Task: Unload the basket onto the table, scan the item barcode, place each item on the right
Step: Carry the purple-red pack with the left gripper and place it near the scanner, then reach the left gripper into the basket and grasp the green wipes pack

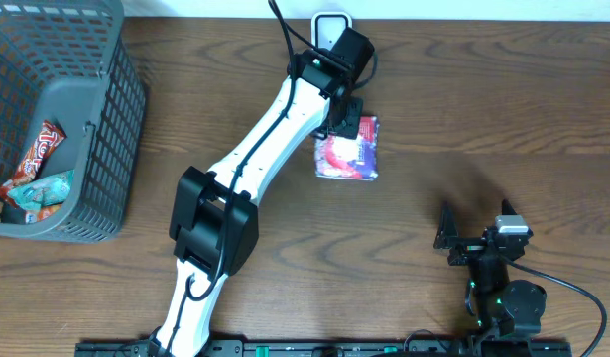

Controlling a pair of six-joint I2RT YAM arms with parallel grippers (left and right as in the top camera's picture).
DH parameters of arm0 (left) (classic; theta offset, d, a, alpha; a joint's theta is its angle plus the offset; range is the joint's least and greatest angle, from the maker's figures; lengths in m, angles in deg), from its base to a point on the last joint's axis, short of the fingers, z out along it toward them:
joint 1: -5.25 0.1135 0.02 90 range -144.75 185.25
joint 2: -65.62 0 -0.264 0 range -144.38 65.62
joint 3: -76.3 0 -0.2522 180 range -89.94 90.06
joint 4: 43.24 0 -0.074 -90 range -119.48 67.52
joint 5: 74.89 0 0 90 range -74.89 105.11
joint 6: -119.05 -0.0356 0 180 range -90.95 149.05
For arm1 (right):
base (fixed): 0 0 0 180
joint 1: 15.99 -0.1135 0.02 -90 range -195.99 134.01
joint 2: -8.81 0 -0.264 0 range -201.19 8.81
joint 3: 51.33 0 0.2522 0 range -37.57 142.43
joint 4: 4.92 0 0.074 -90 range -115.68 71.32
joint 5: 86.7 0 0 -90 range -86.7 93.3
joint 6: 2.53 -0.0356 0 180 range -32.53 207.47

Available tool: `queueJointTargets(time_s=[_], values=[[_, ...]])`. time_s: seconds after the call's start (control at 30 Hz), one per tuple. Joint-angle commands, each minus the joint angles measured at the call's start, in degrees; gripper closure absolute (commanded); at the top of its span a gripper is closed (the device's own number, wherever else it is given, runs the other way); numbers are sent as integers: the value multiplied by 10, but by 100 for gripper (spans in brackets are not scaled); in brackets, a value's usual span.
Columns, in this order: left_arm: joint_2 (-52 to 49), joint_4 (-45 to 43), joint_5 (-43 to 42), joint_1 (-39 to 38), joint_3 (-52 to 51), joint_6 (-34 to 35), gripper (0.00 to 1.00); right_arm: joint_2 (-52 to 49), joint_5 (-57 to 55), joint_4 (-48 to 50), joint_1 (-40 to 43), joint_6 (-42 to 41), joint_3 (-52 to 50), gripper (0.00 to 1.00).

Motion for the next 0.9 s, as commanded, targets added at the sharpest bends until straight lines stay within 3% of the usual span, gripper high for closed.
queueJointTargets(time_s=[0.0,0.23,0.33,0.47,0.6,0.77,0.87], values=[[26,10,-6,5,8,-9,43,3,0,-2,-5,7,-1,1],[119,2,21,43,39,-27,43,3,0,-2,-5,7,-1,1],[182,-18,73,82,39,-32,36,3,0,-2,-5,7,-1,1],[269,-53,141,173,39,-31,32,3,0,-2,-5,7,-1,1],[320,-75,153,293,39,-31,28,3,0,-2,-5,7,-1,1],[320,-44,153,446,36,-38,28,3,0,-2,-5,7,-1,1],[307,-12,153,505,10,-70,21,3,0,-2,-5,7,-1,1]])
